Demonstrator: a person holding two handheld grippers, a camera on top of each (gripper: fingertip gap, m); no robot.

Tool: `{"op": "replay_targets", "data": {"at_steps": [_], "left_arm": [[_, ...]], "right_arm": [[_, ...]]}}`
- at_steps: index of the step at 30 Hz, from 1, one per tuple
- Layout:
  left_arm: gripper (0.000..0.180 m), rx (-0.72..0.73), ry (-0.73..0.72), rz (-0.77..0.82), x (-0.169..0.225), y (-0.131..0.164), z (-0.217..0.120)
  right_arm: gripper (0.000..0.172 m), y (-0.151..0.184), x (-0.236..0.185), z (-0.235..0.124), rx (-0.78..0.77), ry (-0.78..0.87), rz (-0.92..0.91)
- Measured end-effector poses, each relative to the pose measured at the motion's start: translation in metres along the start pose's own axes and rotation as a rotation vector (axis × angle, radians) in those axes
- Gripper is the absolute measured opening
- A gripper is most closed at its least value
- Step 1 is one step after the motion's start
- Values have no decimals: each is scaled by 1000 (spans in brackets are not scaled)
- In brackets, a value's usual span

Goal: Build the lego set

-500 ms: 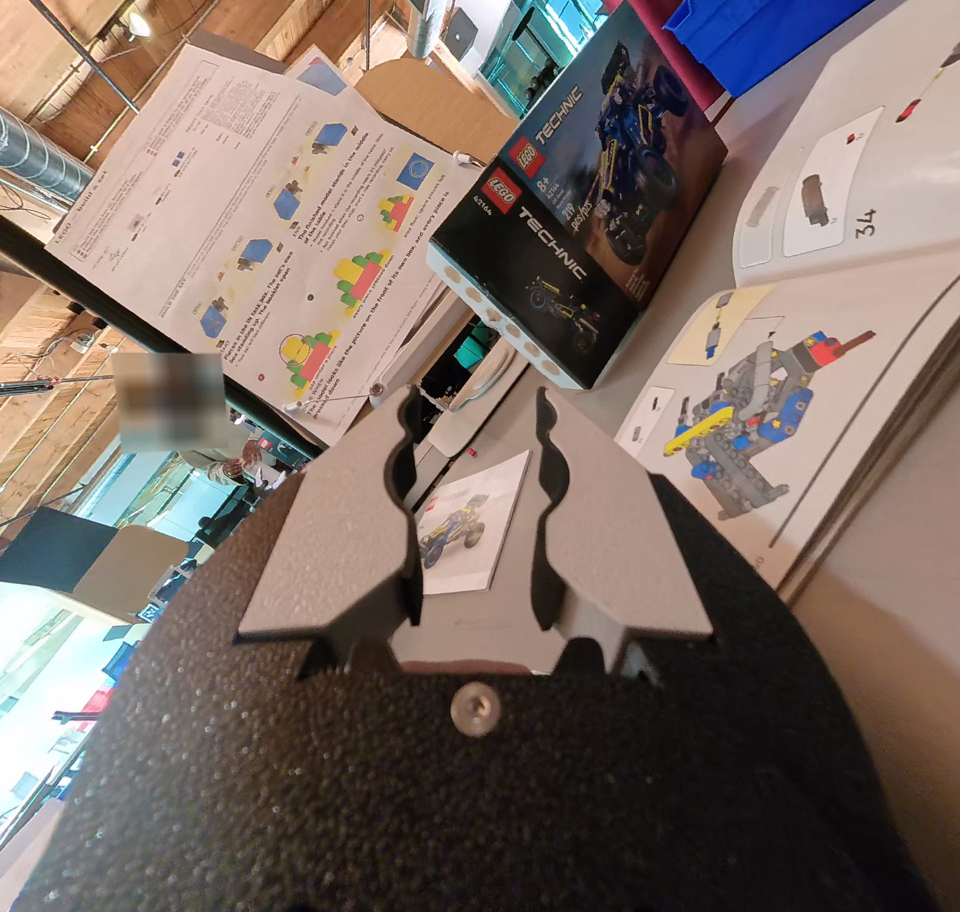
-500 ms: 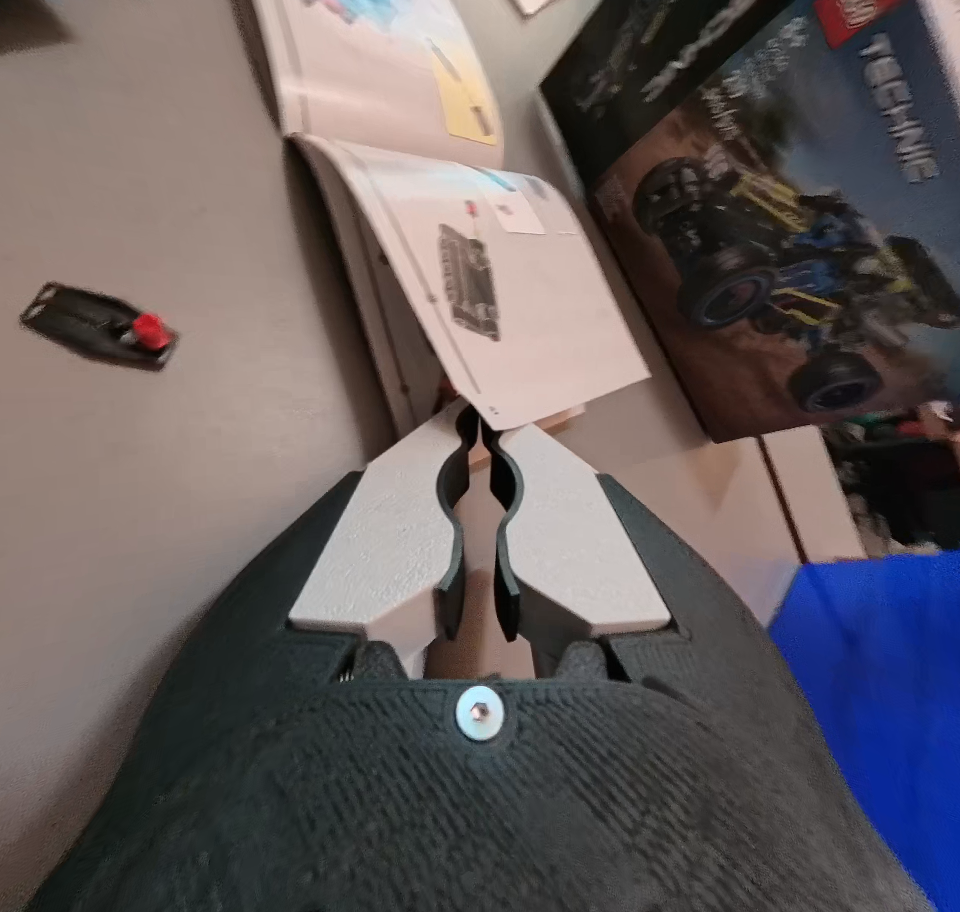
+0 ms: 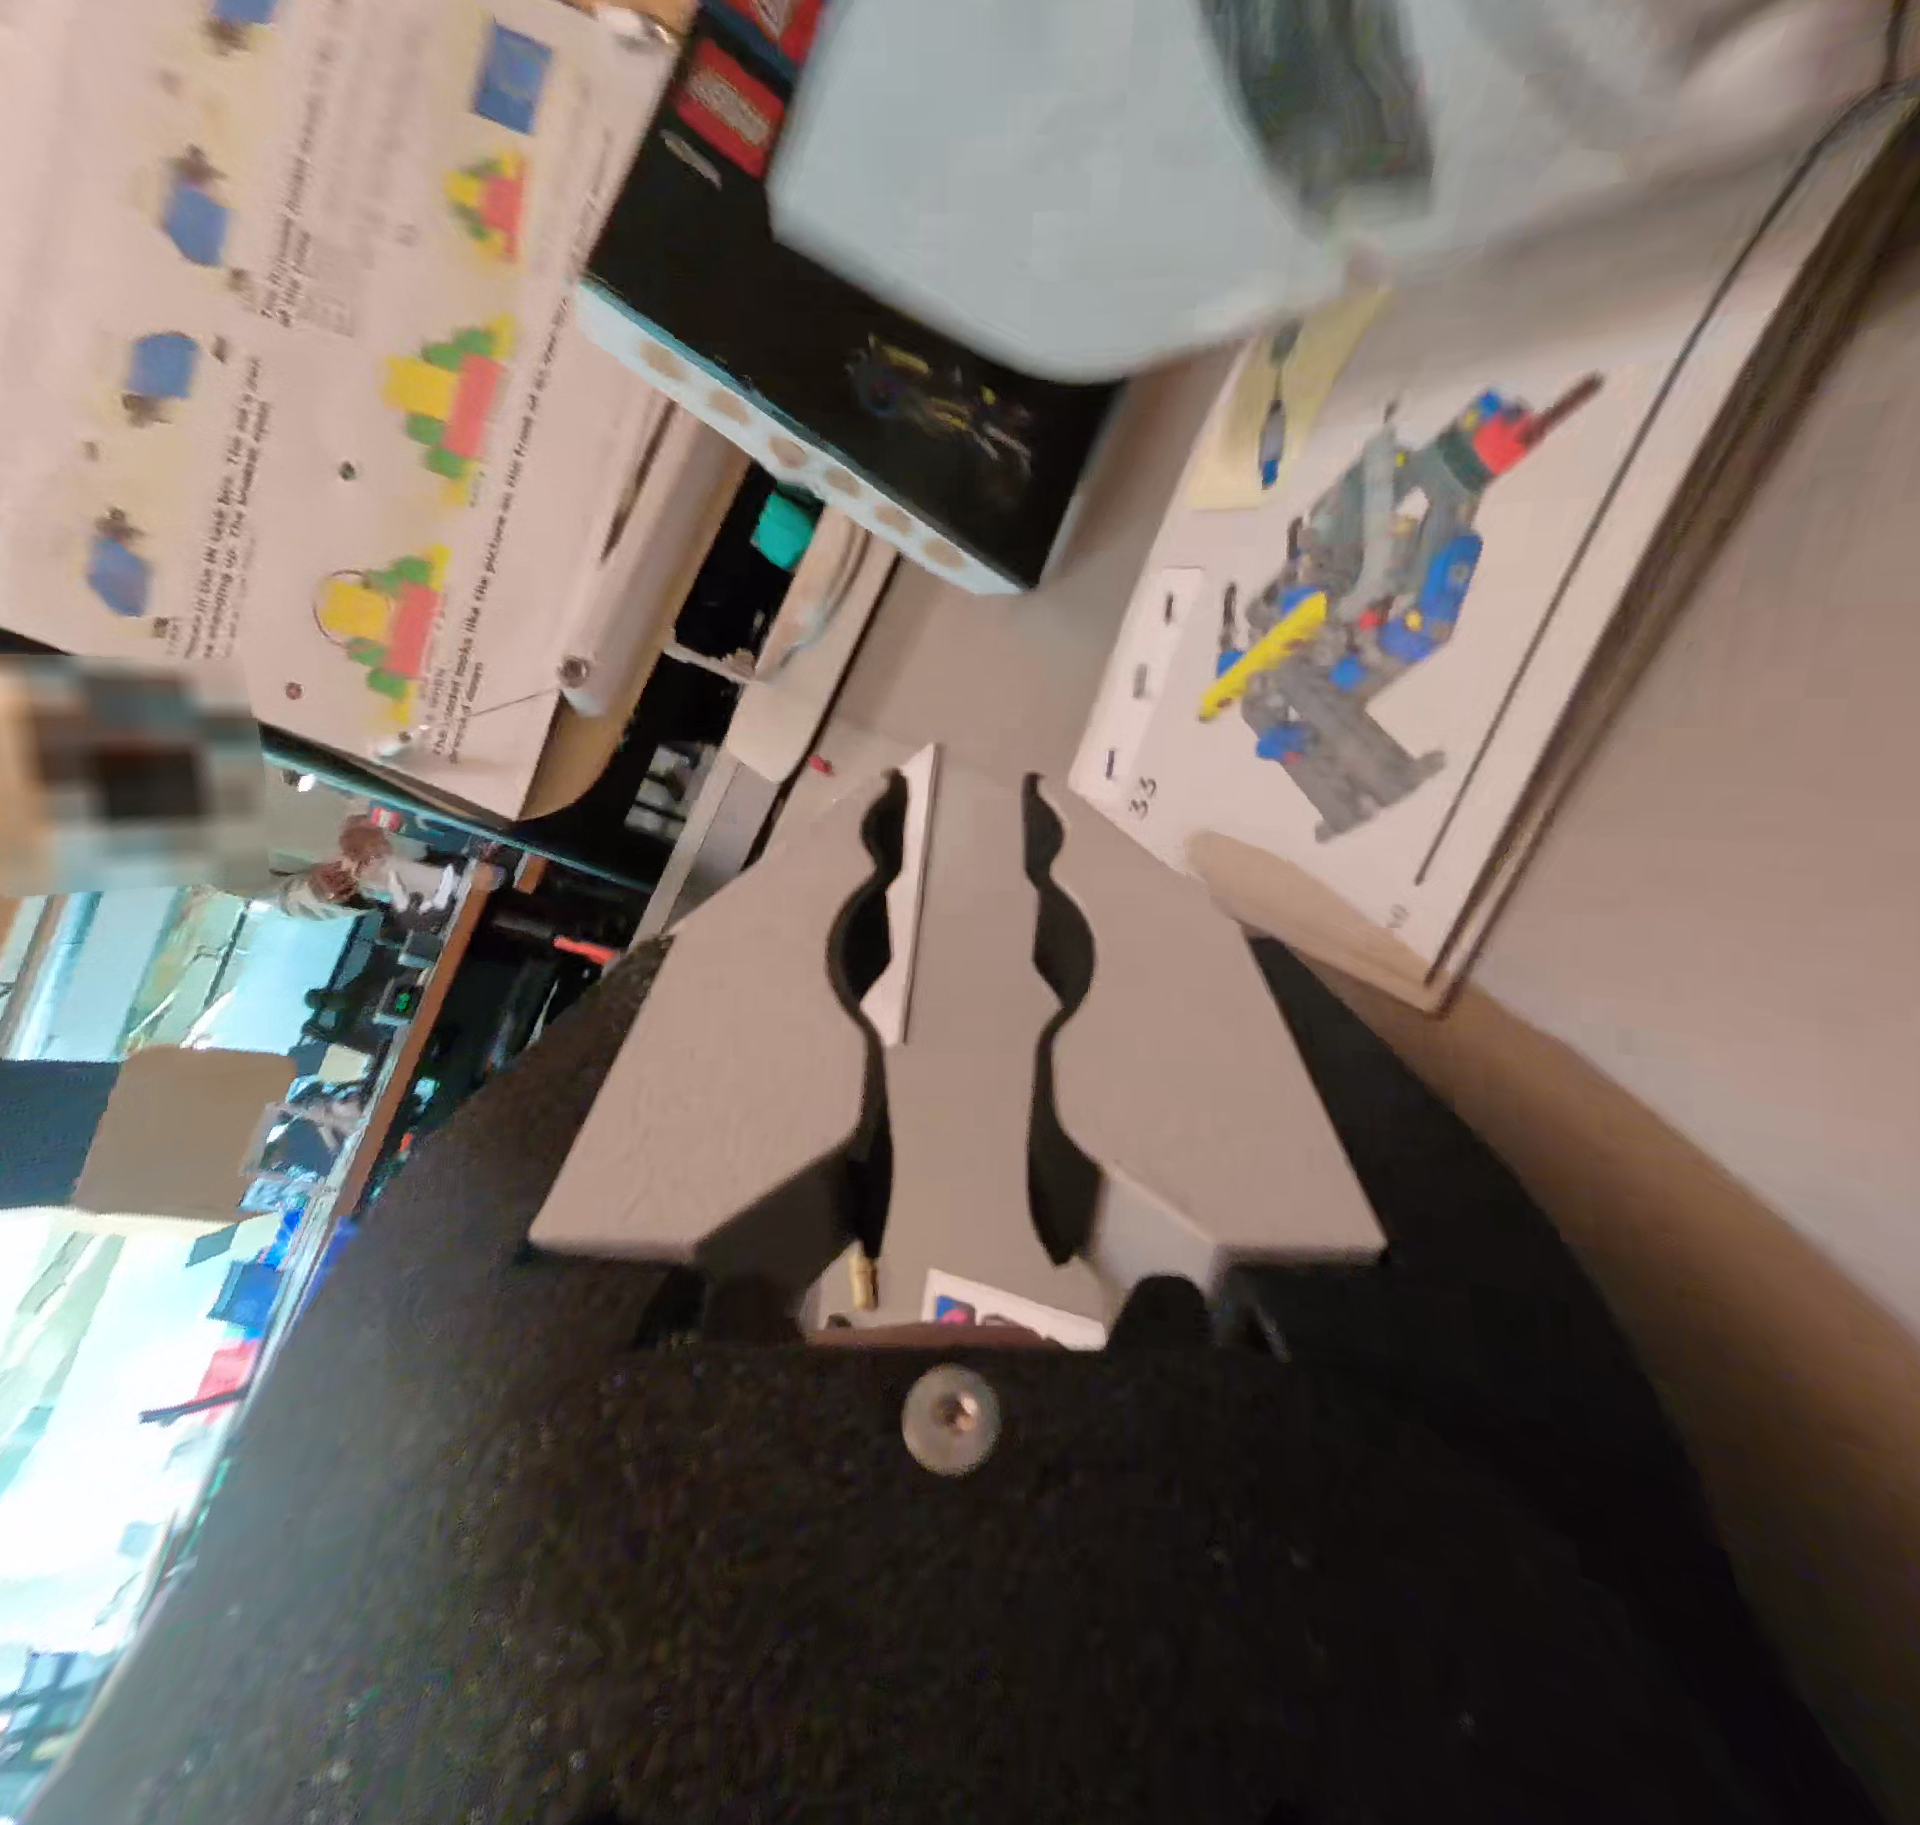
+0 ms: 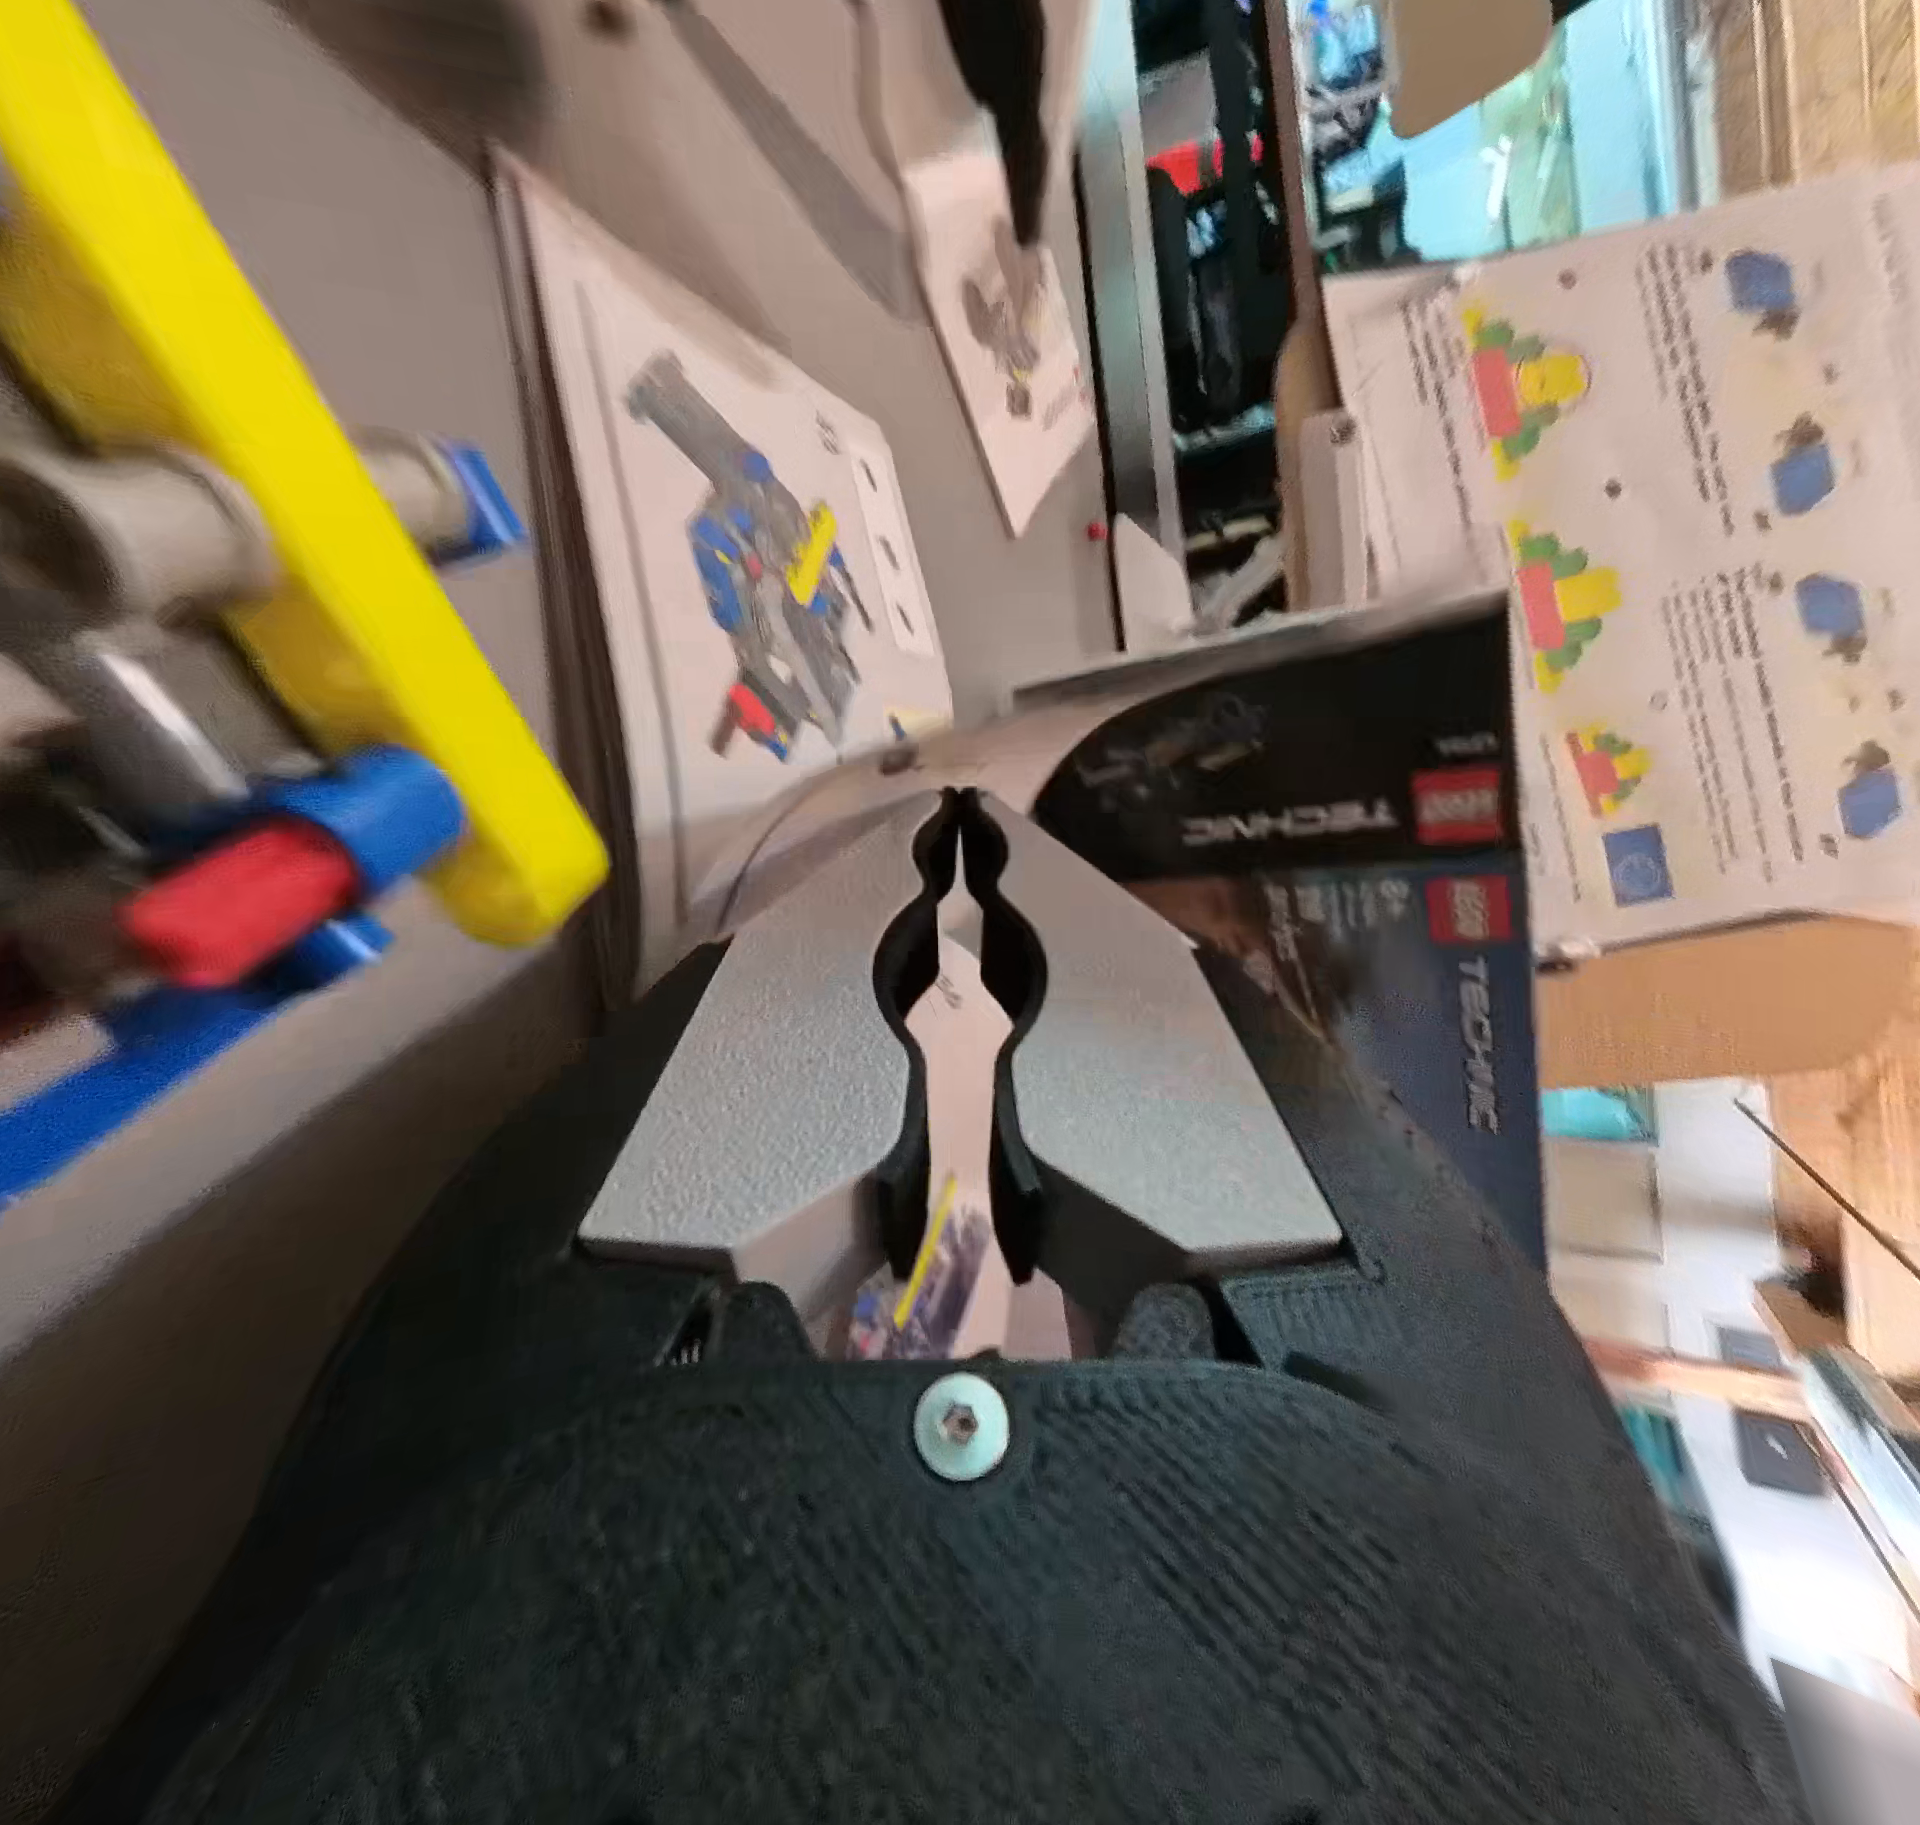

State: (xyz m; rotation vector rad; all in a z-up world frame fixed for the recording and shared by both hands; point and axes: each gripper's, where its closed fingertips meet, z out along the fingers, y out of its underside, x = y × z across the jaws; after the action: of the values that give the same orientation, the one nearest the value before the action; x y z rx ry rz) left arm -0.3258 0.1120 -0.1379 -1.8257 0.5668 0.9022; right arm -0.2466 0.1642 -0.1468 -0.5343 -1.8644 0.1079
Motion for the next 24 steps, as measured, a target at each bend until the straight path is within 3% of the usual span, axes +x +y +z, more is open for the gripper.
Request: {"op": "replay_targets", "data": {"at_steps": [3,6,9,11,14,19,24], "left_arm": [[7,55,56,-48,3,-7,-3],[0,93,160,7,21,-6,-4],[0,66,197,81,32,0,-1],[0,51,182,121,34,2,2],[0,56,178,123,33,2,3],[0,62,147,131,29,2,3],[0,122,102,154,24,-7,0]], "right_arm": [[0,-3,-15,-2,30,-47,-19],[0,14,1,-14,7,-2,22],[0,50,8,-26,-2,-46,156],[0,85,10,-28,-79,-52,163],[0,110,13,-29,-122,-63,205],[0,118,9,-30,-157,-92,173],[0,110,-5,-30,-89,-184,243]]}}
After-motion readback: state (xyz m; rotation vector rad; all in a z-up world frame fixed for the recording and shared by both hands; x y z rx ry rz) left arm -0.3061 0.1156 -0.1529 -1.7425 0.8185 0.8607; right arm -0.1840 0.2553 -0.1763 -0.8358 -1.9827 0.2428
